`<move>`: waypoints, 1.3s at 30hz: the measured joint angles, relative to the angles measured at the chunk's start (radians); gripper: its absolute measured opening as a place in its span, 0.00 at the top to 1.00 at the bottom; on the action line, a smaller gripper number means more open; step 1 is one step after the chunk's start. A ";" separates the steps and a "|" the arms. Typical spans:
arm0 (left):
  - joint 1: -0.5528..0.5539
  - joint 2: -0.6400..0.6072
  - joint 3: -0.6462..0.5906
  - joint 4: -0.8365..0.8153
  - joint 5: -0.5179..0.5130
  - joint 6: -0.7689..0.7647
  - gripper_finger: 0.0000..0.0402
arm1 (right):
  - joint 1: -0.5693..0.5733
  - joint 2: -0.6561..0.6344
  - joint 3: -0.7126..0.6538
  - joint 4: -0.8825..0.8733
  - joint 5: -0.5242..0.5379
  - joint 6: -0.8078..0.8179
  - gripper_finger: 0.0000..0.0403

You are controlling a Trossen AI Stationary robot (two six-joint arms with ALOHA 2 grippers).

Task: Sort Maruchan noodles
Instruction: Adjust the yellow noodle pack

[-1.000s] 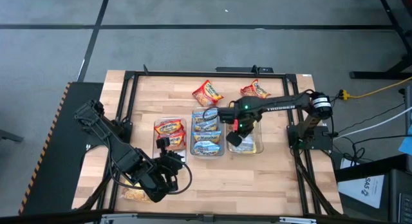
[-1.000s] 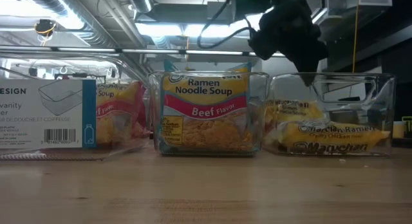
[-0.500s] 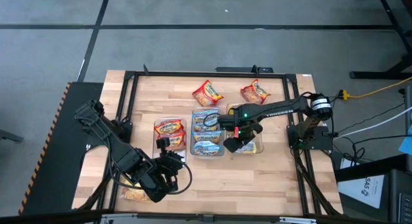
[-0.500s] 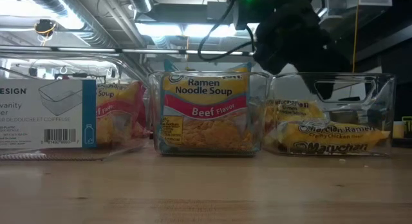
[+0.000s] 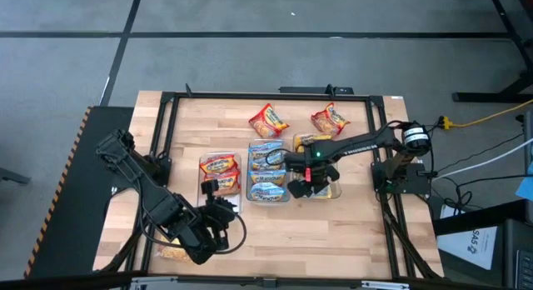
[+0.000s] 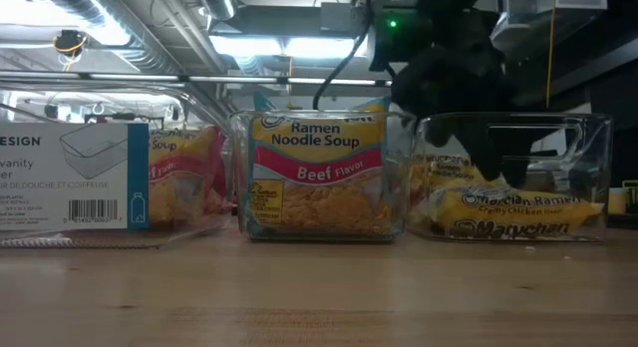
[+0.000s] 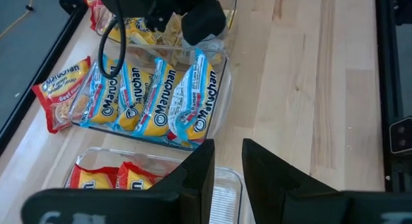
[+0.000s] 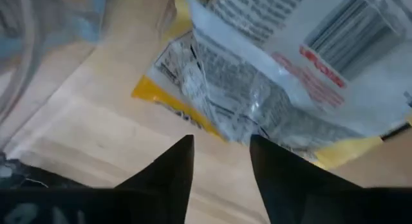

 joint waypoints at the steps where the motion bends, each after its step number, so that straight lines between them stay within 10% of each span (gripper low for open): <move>1: 0.000 0.000 0.000 0.000 0.000 0.000 0.82 | 0.000 0.000 -0.010 0.013 0.006 0.000 0.62; 11: 0.001 0.000 0.000 0.000 -0.007 0.000 0.82 | -0.001 -0.006 -0.098 0.105 -0.025 0.007 0.62; 19: 0.001 0.000 0.000 0.000 -0.008 0.000 0.82 | 0.000 -0.002 -0.102 0.092 -0.029 -0.025 0.95; 24: 0.001 0.000 0.000 0.000 -0.008 0.000 0.82 | 0.000 0.001 -0.069 0.054 -0.041 -0.076 0.99; 39: 0.001 0.000 0.000 0.000 -0.008 0.000 0.82 | -0.074 -0.006 0.336 -0.499 0.199 -0.321 1.00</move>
